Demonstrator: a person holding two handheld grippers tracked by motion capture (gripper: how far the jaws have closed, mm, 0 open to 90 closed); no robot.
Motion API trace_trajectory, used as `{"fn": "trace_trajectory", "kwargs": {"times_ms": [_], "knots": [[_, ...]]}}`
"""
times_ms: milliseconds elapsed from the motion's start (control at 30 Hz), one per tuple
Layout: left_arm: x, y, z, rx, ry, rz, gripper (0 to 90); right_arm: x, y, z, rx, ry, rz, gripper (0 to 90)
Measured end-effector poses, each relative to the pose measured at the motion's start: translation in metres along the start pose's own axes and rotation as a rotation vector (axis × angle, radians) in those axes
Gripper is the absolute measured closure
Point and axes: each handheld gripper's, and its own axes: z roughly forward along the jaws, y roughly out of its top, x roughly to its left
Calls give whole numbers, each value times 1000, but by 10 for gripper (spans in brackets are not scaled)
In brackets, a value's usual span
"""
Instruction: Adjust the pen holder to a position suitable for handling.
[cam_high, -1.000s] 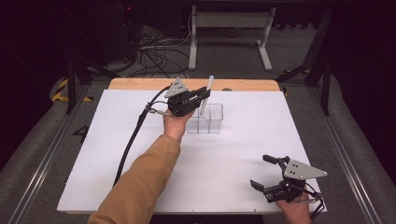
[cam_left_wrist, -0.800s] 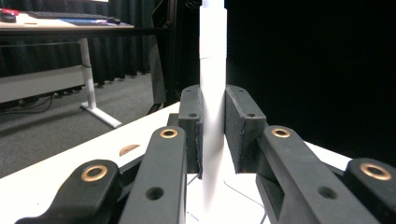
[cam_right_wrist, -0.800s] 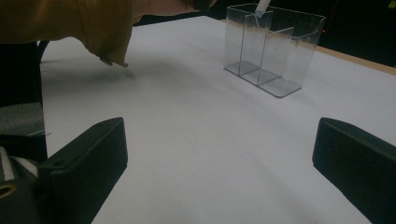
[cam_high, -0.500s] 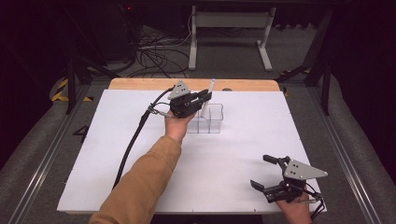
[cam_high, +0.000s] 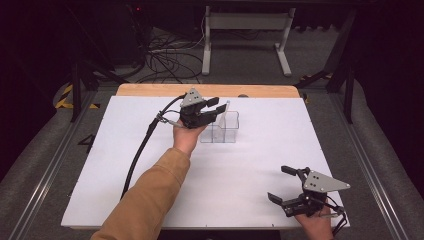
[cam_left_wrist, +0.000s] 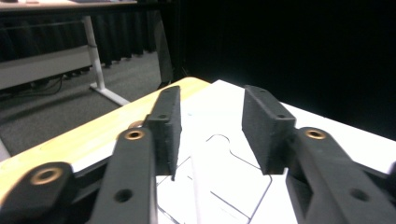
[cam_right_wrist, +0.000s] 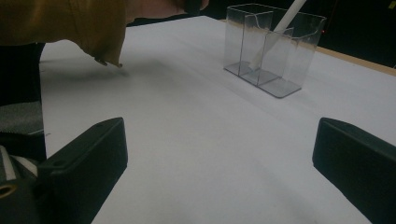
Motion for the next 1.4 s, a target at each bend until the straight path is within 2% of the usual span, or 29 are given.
{"fn": "trace_trajectory", "kwargs": {"times_ms": [100, 200, 233, 367, 500, 767, 933, 1000, 1167, 1400], "knots": [[-3, 3, -11, 9, 9, 15, 462, 0, 1, 1, 0, 3, 1, 35], [-6, 4, -25, 12, 20, 34, 424, 0, 1, 3, 0, 4, -2, 35], [-6, 5, -30, 12, 25, 34, 375, 0, 1, 3, 4, 3, -7, 35], [-5, 8, -46, -4, 24, 21, 349, 0, 3, 6, 3, 3, -7, 35], [-6, 11, -57, -14, 24, 28, 329, 0, 3, 9, 10, 5, -8, 34], [-10, 12, -72, -15, 38, 58, 308, 1, 2, 9, 13, 6, -10, 34], [-12, 11, -80, -5, 34, 60, 294, 1, 3, 9, 13, 2, -12, 34], [-13, 12, -85, -11, 26, 48, 261, 2, 3, 8, 4, 0, -14, 34], [-16, 15, -103, -12, 11, 36, 199, 2, 3, 9, 12, 1, -13, 34], [-18, 6, -138, 35, 27, 38, 145, 3, 4, 7, 6, -2, -27, 34]]}}
